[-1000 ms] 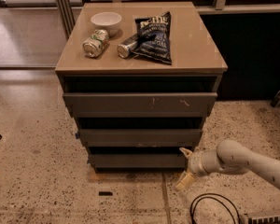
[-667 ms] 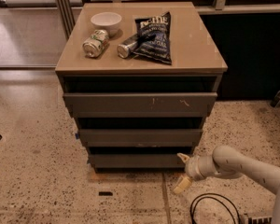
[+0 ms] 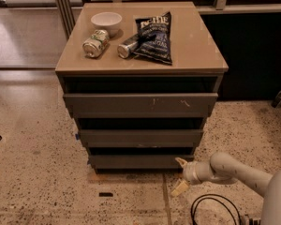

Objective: Open bottom drawer

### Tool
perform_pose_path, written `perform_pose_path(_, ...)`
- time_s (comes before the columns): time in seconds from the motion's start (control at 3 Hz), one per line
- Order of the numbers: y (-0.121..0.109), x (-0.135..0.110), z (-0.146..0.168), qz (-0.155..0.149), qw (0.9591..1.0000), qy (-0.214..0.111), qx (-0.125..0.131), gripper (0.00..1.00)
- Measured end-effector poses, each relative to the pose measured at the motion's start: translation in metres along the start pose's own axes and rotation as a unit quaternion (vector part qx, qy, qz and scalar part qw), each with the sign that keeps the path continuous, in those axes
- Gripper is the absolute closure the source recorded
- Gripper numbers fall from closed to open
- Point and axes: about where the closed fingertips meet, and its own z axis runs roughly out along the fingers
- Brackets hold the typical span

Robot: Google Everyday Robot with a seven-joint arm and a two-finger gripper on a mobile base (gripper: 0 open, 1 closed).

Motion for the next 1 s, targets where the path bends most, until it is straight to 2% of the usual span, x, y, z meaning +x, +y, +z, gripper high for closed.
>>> perform_pose_path(0.33, -0.001, -0.001, 0.003, -0.002, 0.9999, -0.009, 0.007, 0.0)
perform_pose_path(1.0, -0.034, -0.008, 0.034, -0.007, 0.9997, -0.02, 0.006, 0.0)
